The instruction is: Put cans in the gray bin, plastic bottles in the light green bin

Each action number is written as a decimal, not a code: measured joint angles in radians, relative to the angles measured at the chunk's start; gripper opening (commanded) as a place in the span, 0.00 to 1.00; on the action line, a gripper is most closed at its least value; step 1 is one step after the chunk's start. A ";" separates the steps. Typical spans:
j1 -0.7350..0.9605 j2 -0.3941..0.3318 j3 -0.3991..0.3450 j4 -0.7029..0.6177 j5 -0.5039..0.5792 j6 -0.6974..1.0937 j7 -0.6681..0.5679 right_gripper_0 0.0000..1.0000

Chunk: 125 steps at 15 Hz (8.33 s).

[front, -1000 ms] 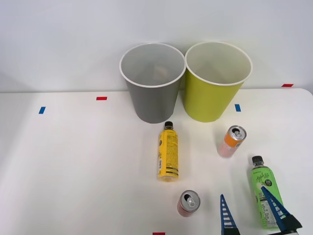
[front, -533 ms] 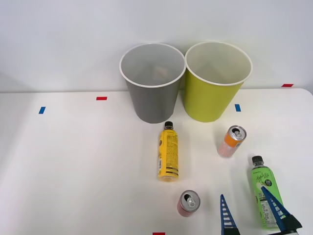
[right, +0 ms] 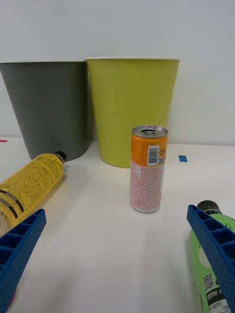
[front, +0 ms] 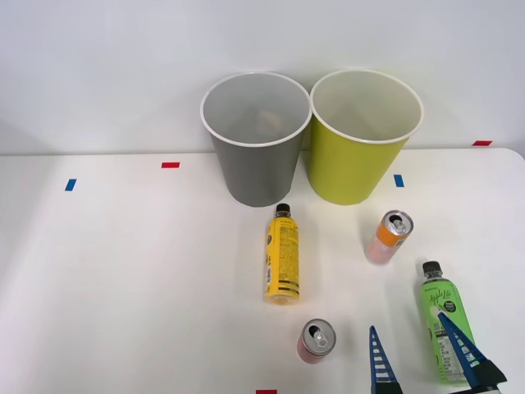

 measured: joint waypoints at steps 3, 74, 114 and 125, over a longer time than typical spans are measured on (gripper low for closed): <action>0.000 0.000 0.000 0.000 0.000 0.000 0.000 1.00; -0.324 -0.184 -0.212 -0.719 -0.096 1.940 -0.365 1.00; -0.677 -0.202 -0.144 -0.365 -0.171 2.125 -0.462 1.00; -0.691 -0.203 -0.123 -0.324 -0.133 2.108 -0.462 1.00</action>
